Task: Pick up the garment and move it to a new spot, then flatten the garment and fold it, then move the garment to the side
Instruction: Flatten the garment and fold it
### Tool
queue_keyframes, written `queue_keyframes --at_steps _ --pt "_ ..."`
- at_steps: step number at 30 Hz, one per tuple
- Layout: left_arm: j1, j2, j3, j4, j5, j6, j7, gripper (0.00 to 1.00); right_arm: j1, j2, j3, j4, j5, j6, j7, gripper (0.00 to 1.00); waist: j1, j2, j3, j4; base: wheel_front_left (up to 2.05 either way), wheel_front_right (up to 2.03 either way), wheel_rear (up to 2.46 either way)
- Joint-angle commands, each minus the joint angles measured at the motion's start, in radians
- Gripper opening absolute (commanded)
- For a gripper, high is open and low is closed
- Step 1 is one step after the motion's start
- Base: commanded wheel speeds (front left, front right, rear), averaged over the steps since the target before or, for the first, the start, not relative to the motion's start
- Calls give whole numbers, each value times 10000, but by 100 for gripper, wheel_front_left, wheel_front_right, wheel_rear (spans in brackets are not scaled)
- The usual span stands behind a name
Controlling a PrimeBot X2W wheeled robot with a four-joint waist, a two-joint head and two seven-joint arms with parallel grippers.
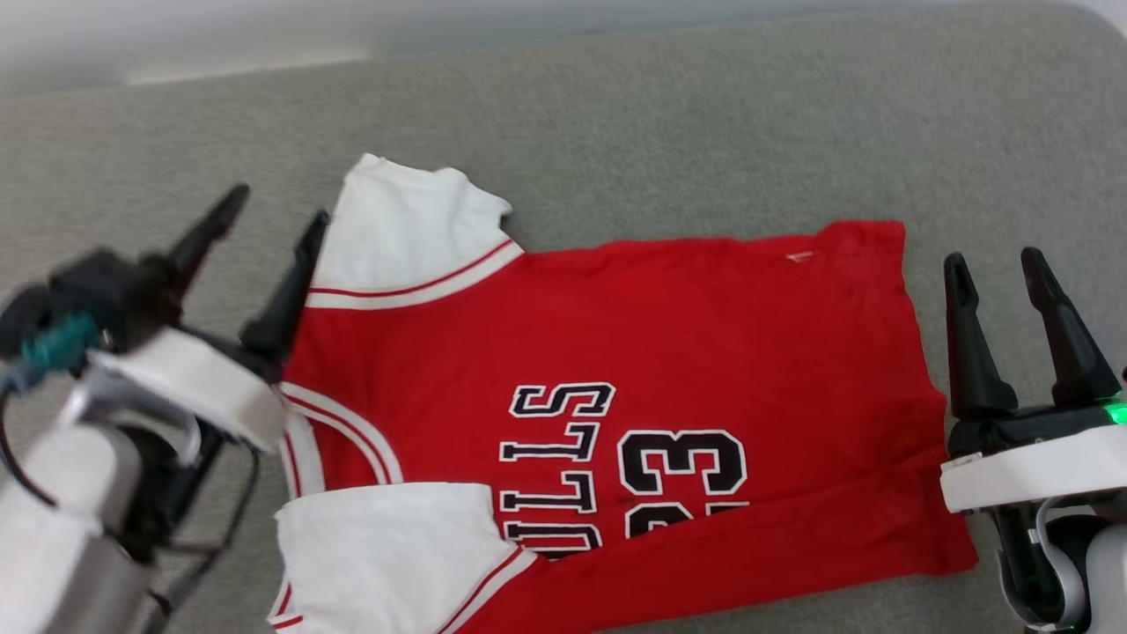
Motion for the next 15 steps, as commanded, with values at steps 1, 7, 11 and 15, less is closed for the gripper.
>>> queue_keyframes --at_steps 1,7,11,15 --pt "-456 251 2 166 -57 -146 402 100 -194 80 93 11 23 -4 -83 100 -1 0 594 -479 0 0 0" --pt "-2882 1000 -229 1053 -727 -675 3128 100 -541 238 311 204 -15 -4 -378 100 -1 0 1423 -1094 0 0 0" --pt "-4222 1251 -559 1730 -1277 -720 5404 100 -669 352 390 398 80 -4 -530 100 -1 0 1792 -1369 0 0 0" --pt "-5297 1331 -969 2446 -1552 -546 7660 100 -789 424 620 580 138 -4 -637 100 -1 0 2112 -1588 0 0 0"
